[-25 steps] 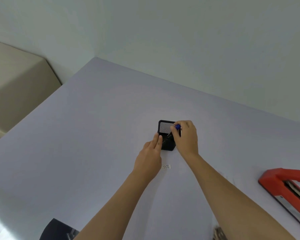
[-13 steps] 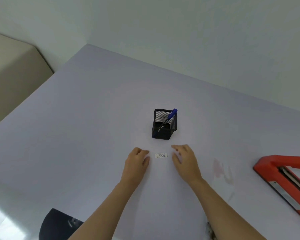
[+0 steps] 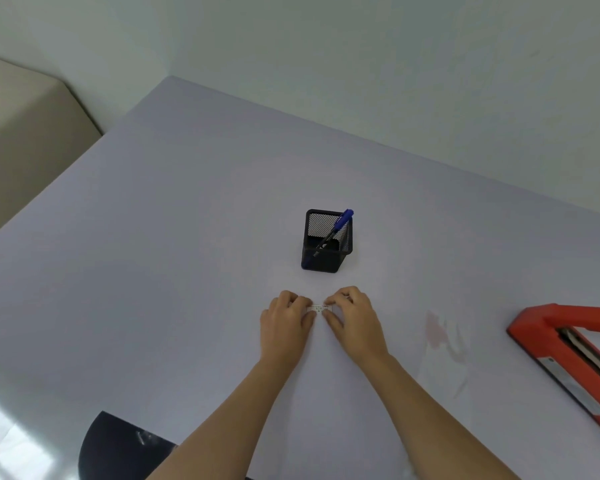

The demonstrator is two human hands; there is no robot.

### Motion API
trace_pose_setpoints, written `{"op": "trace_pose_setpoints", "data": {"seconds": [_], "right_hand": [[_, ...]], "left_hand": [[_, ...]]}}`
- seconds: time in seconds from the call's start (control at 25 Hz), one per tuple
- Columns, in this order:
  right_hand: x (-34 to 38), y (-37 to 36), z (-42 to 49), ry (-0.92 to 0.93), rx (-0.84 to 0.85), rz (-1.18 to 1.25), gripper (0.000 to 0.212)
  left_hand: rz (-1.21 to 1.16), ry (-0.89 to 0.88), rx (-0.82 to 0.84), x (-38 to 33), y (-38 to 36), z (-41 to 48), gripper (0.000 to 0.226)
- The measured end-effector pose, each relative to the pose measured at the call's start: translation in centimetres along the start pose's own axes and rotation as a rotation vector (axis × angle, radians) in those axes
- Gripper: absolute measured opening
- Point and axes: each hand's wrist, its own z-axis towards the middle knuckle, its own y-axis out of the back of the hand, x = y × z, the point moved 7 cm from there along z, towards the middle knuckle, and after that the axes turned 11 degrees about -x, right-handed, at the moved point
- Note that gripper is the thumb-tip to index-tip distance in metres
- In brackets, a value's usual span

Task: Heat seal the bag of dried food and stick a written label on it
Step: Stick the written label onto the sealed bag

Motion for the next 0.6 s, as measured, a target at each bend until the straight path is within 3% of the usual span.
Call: {"op": "trace_pose_setpoints", "data": {"seconds": [0.12, 0.36, 0.48, 0.6], "right_hand": [[-0.18, 0.02, 0.08, -0.003, 0.009, 0.008, 0.029], [0.25, -0.02, 0.09, 0.035, -0.021, -0.006, 0.012], [0.18, -0.13, -0.10, 0.042, -0.016, -0.008, 0.021], [-0.07, 0.04, -0.33, 0.041, -0.017, 0.001, 0.027]], "left_hand": [[0.002, 0.038, 0.025, 0.11, -0.16, 0.27, 0.014], [-0.007, 0.019, 0.041, 0.24, -0.22, 0.37, 0.024], [-0.016, -0.103, -0.027, -0.18, -0.22, -0.02, 0.012], [-0.030, -0.039, -0.025, 0.12, -0.33, 0.06, 0.010]]}}
